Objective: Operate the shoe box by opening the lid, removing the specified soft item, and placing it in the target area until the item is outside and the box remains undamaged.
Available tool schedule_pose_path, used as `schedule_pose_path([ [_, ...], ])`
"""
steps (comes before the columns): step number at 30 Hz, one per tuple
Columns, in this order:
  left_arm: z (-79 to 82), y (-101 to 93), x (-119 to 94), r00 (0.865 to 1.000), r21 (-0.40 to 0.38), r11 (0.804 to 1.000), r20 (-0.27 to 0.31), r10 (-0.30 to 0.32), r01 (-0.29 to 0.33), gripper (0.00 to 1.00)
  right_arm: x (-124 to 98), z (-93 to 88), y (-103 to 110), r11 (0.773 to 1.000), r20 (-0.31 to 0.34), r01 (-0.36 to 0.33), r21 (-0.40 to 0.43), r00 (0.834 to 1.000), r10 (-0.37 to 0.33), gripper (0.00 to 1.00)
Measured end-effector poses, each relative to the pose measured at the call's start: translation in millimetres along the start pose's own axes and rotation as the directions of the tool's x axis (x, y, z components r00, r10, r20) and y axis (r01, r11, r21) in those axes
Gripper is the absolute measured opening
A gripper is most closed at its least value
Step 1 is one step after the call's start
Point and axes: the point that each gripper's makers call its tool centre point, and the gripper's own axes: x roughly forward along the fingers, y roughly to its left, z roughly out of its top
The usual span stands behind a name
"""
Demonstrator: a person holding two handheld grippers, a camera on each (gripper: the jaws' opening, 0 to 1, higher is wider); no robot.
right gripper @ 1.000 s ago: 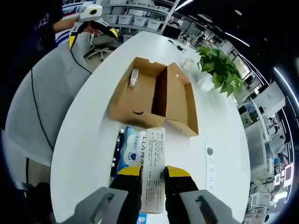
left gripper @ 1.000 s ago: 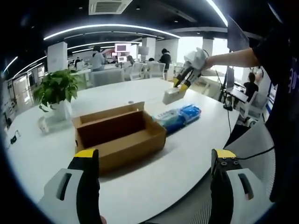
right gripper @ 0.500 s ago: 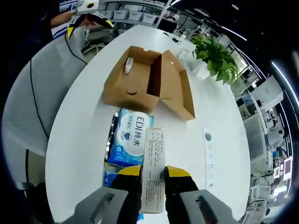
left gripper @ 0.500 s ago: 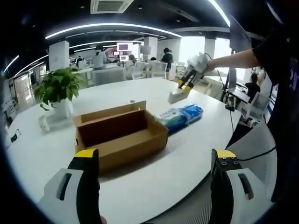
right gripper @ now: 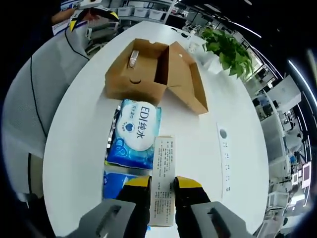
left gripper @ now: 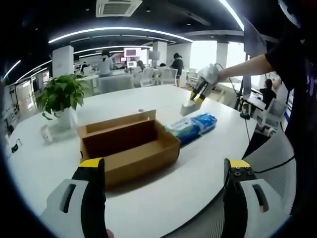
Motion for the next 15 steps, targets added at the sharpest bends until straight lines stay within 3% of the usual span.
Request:
schedule_pose_path([
  [15, -5.3, 9.0, 5, 0.999, -0.011, 1.0, -0.03, 0.016, -0.016, 0.99, 25, -25.4, -6, 0.999, -0.028, -0.029, 0.023, 0.999, 0.03, 0.14],
])
